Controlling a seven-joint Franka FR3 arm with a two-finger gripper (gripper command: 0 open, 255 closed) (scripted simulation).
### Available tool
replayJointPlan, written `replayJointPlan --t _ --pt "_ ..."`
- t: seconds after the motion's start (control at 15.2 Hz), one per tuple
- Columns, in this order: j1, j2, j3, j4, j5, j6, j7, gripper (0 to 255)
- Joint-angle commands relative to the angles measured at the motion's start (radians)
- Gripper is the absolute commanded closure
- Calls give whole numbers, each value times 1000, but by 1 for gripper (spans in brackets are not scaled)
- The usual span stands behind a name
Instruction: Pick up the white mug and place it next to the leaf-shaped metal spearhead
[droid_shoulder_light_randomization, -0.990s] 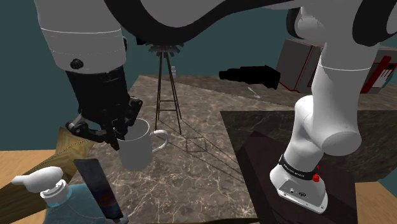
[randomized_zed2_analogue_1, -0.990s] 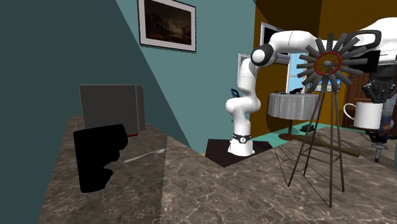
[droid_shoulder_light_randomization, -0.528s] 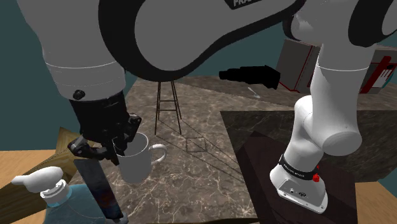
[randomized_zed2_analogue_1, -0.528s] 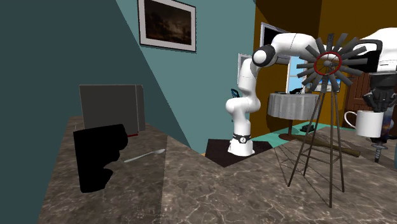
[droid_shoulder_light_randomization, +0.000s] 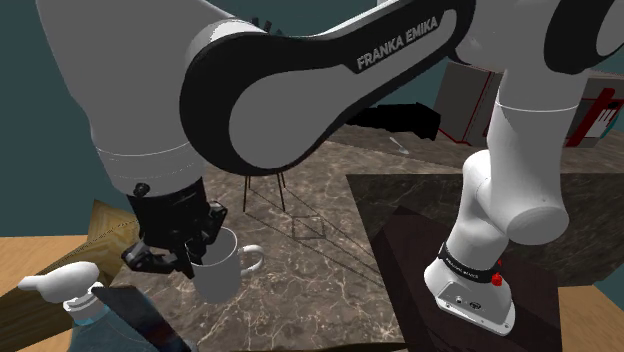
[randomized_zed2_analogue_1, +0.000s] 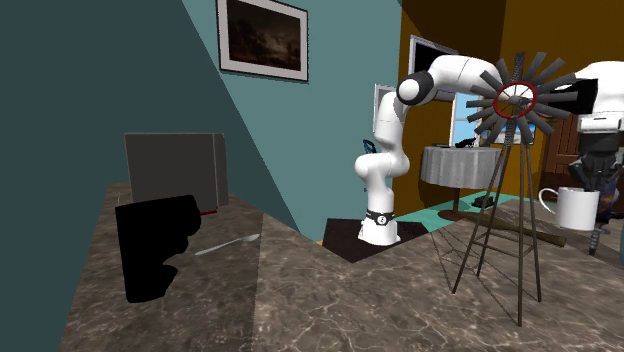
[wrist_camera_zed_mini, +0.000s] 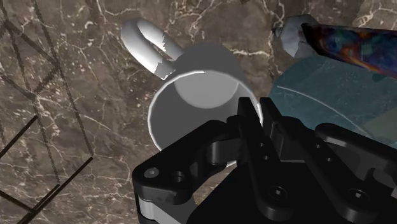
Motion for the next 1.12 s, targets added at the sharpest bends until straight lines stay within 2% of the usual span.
replayJointPlan --t 0.0,0.92,1.06 --pt "-1 6 -2 -24 -5 29 3 255" --pt "8 72 -16 -137 -53 199 42 255" --pt "8 72 -16 -137 -53 199 42 255"
